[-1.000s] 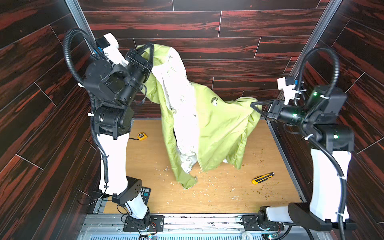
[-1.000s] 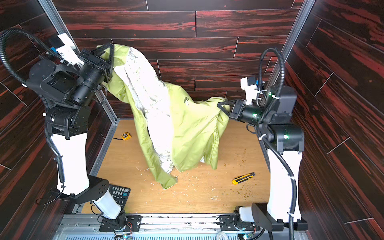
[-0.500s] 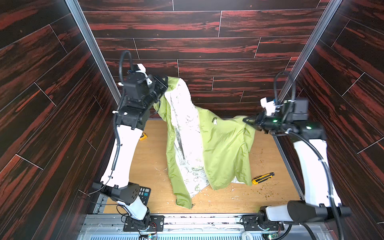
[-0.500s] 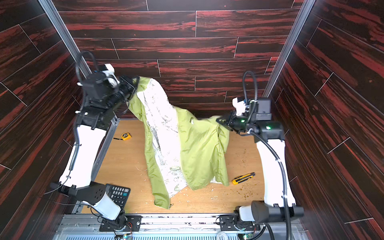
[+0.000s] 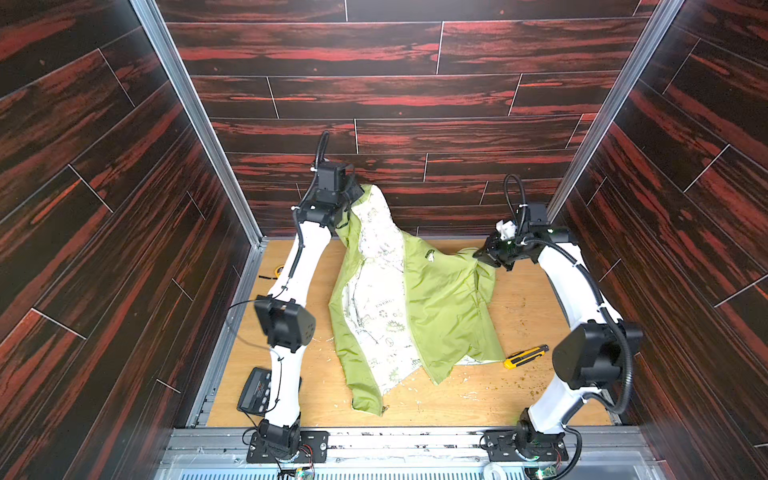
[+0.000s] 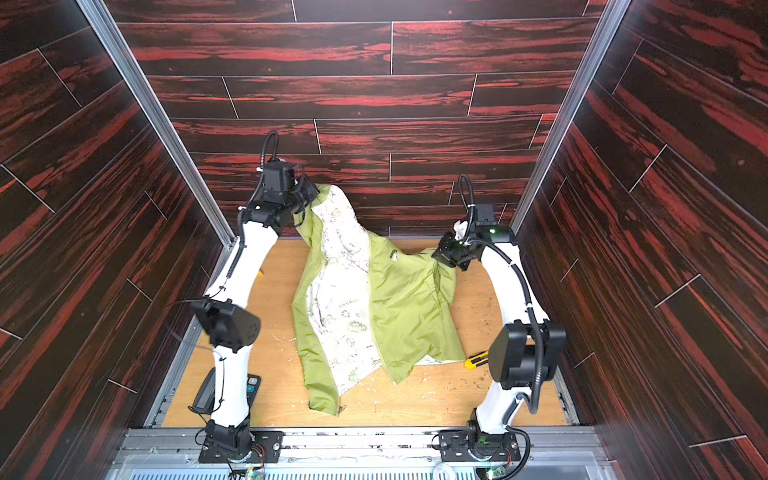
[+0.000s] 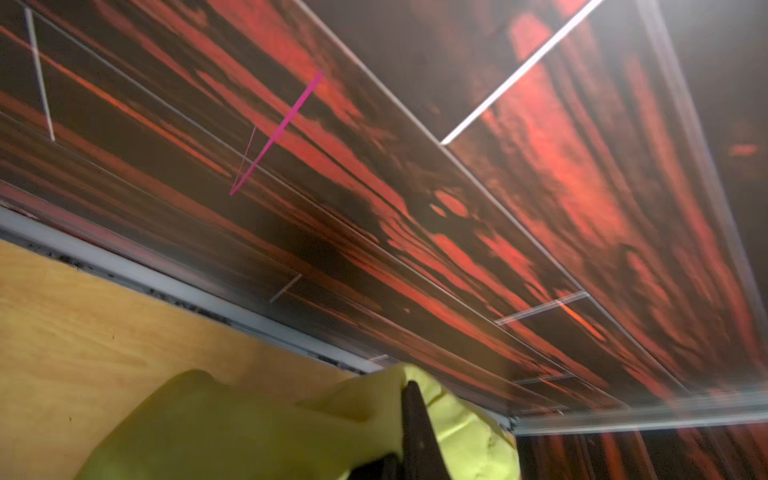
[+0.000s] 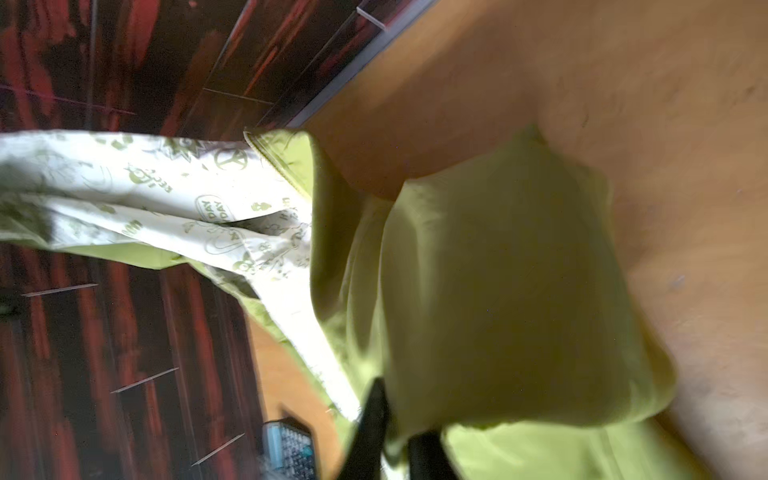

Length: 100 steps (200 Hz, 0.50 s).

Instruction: Zip up the jacket

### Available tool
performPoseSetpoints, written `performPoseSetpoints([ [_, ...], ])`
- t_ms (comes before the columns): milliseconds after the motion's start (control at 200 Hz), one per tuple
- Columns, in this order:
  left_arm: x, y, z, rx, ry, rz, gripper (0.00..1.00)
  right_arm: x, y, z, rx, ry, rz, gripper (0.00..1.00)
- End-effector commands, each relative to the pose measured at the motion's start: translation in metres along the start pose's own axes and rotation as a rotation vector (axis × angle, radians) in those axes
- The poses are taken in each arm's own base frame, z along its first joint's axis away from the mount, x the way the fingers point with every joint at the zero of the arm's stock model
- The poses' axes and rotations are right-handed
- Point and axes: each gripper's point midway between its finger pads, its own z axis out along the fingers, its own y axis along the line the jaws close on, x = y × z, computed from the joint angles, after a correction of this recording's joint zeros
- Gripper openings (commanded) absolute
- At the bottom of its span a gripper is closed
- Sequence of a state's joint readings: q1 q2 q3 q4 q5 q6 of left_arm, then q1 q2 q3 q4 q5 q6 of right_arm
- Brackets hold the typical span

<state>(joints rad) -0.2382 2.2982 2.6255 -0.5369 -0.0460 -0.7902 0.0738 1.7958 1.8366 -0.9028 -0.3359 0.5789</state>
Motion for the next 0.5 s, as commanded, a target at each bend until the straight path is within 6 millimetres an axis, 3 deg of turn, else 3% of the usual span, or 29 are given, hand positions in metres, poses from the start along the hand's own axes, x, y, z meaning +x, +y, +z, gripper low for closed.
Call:
performPoseSetpoints([
  [0, -0.028, 0.011, -0.005, -0.04, -0.06, 0.011, 0.04, -0.015, -0.009, 0.004, 0.082, -0.019, 0.019, 0.36],
  [80, -0.028, 0.032, 0.005, -0.079, -0.052, -0.023, 0.29, -0.023, -0.009, 0.001, 0.109, -0.035, 0.014, 0.5],
  [185, -0.031, 0.049, 0.007, -0.116, -0.047, -0.032, 0.53, -0.03, -0.003, -0.008, 0.115, -0.069, -0.008, 0.57],
  [361, -0.033, 0.057, -0.007, -0.155, -0.035, -0.006, 0.67, -0.026, 0.016, -0.013, 0.07, -0.063, -0.061, 0.58],
  [496, -0.032, 0.066, -0.026, -0.223, -0.009, 0.006, 0.67, 0.005, 0.032, 0.001, 0.097, 0.003, -0.161, 0.55],
])
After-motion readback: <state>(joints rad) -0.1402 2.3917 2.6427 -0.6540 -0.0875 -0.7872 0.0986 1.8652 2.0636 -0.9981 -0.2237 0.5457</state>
